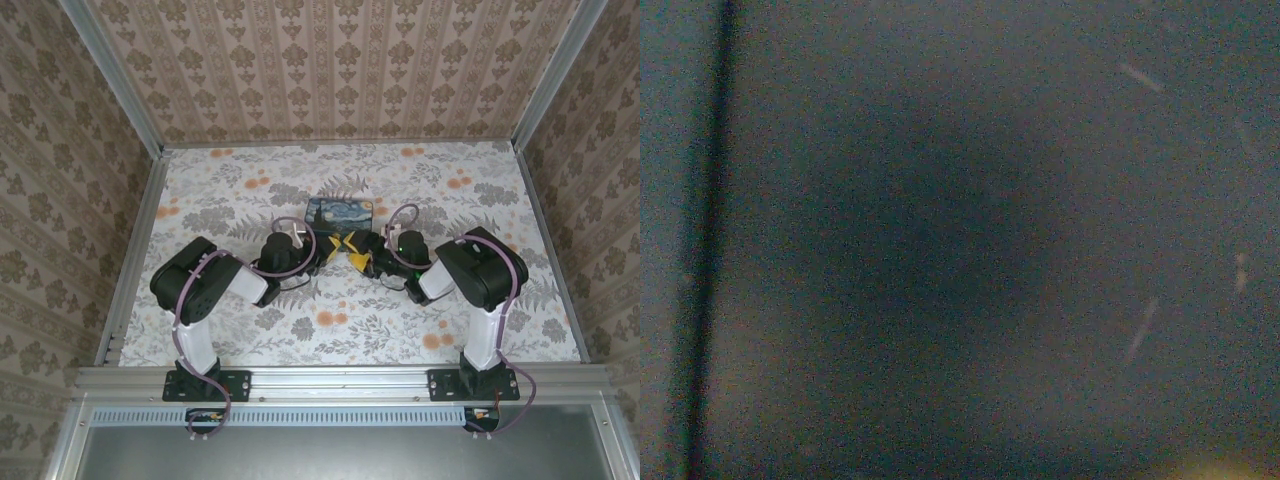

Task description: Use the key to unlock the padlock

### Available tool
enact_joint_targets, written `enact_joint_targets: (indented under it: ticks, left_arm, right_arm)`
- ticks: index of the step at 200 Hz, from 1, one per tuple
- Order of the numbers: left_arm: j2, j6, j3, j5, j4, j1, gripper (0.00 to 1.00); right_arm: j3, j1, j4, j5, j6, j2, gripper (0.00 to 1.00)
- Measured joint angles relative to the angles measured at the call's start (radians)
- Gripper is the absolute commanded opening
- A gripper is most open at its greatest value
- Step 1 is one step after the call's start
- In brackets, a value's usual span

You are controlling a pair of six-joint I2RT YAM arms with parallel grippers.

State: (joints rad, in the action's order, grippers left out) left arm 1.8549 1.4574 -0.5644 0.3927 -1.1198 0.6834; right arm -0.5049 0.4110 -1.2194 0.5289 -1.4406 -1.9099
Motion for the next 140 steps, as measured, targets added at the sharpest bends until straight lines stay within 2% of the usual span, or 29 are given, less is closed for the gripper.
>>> enact_joint_targets:
  ticks: [28,56,106,140]
  left_arm:
    - [0.01,-0.015,0.002,0.032,0.017,-0.001,0.0]
    - [0.026,-0.024,0.013,0.053,0.047,-0.007,0.0]
    - [0.026,-0.049,0.013,0.062,0.077,-0.017,0.0]
    - [0.026,-0.061,0.011,0.065,0.083,-0.018,0.0]
  right_arm:
    - [0.061,-0.001,0.036,0.003,0.039,0.084,0.78]
    - [0.111,-0.001,0.138,0.008,0.108,0.229,0.78]
    - [0.115,0.005,0.56,-0.009,0.346,0.576,0.71]
    - [0.048,0.067,0.855,-0.106,0.564,0.698,0.67]
